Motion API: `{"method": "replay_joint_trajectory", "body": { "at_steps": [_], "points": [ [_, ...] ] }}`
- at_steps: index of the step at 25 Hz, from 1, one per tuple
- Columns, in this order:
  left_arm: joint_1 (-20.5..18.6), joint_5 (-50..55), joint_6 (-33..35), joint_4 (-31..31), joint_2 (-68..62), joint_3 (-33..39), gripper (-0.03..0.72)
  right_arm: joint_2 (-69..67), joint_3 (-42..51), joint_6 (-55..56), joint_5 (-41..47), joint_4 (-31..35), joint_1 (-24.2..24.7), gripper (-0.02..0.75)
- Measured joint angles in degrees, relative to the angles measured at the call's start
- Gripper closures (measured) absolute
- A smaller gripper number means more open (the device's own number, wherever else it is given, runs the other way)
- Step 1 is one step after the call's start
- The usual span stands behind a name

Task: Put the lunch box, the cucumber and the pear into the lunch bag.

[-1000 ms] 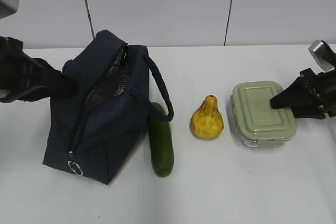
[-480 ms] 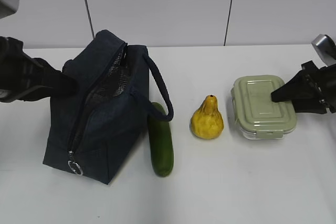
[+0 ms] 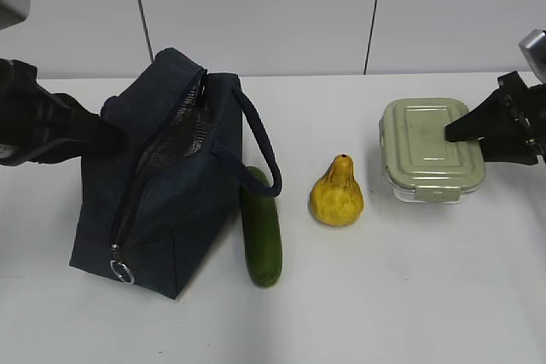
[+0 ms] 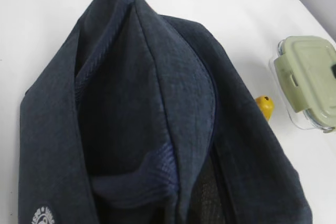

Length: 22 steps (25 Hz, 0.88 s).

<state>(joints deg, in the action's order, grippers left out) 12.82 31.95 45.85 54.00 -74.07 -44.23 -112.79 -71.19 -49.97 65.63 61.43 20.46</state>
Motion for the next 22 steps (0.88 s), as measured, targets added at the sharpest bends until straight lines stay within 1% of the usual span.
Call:
{"method": "replay_joint_trajectory", "body": {
  "at_steps": [3, 6, 9, 14, 17, 22],
  "points": [
    [0.00, -0.11, 0.00, 0.00, 0.00, 0.00, 0.687, 1.30, 0.00, 0.94, 0.00, 0.12, -1.02, 0.355],
    [0.00, -0.11, 0.00, 0.00, 0.00, 0.00, 0.687, 2.29, 0.00, 1.29, 0.00, 0.81, -3.49, 0.355],
    [0.00, -0.17, 0.00, 0.00, 0.00, 0.00, 0.687, 2.98, 0.00, 1.74, 0.24, 3.37, -6.24, 0.355],
    [0.00, -0.34, 0.00, 0.20, 0.00, 0.00, 0.687, 4.44, 0.00, 2.16, 0.24, 6.81, -9.16, 0.355],
    [0.03, -0.51, 0.00, 1.38, 0.00, 0.00, 0.687, 5.52, 0.10, 2.31, 0.24, 8.31, -10.96, 0.355],
    [1.88, -1.49, 0.00, 2.60, 0.00, 0.00, 0.687, 6.93, 0.20, 2.31, 0.36, 12.00, -13.48, 0.355]
  ]
}}
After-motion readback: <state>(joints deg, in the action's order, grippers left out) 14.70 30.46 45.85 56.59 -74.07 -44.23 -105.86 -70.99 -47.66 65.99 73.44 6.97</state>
